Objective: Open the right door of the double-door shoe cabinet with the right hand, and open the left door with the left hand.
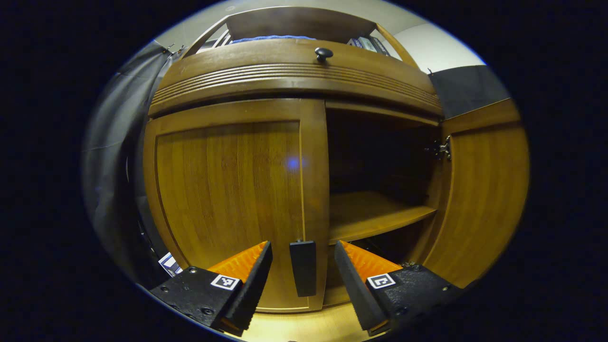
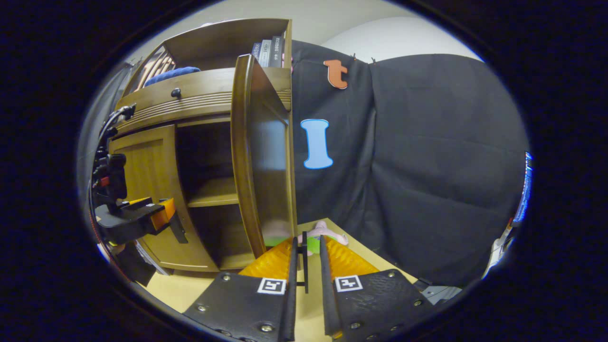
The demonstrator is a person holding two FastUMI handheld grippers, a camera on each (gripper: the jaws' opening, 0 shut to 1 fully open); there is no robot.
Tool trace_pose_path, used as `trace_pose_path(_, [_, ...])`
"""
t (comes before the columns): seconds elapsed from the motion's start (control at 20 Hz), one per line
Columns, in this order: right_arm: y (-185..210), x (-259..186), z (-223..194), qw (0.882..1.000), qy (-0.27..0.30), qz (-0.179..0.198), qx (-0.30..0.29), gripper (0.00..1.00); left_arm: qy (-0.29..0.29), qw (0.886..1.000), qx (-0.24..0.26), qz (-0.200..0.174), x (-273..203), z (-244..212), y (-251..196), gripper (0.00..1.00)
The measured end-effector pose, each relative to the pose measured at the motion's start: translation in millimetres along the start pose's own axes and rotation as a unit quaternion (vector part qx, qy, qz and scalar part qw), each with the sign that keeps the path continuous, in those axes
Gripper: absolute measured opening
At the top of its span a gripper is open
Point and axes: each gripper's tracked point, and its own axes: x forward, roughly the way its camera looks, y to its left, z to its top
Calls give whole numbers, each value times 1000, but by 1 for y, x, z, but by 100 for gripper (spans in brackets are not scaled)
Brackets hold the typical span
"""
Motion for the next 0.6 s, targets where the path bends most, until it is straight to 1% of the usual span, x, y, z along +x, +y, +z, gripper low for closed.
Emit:
trace_pose_path(0.05, [-2,-1,3,1000,-1,-2,-1,24,3,1000,-1,3,4,-3,2,79])
trace_pose_path(0.1, [-3,-2,4,1000,-3,-4,-2,24,6,1000,-1,4,9,-6,3,79])
trace_pose_path(0.15, [-6,-3,6,1000,-5,-6,-5,24,10,1000,-2,4,12,-8,2,77])
trace_pose_path(0.3, [-13,-5,6,1000,-5,-15,-10,23,19,1000,-7,-7,14,-15,1,70])
trace_pose_path(0.35, [-15,-6,6,1000,-3,-18,-10,23,21,1000,-9,-9,18,-16,0,65])
trace_pose_path(0.4, [-17,-7,4,1000,-3,-20,-9,24,22,1000,-11,-15,20,-16,-3,58])
trace_pose_path(0.45, [-18,-8,5,1000,-3,-22,-9,24,21,1000,-12,-17,19,-17,-3,55])
trace_pose_path(0.5, [-18,-8,3,1000,-3,-24,-10,24,21,1000,-13,-19,18,-16,-2,46])
trace_pose_path(0.55, [-19,-9,2,1000,-2,-26,-11,23,21,999,-14,-21,19,-16,-2,44])
trace_pose_path(0.6, [-20,-12,1,1000,-3,-28,-11,24,20,999,-15,-23,17,-17,-2,37])
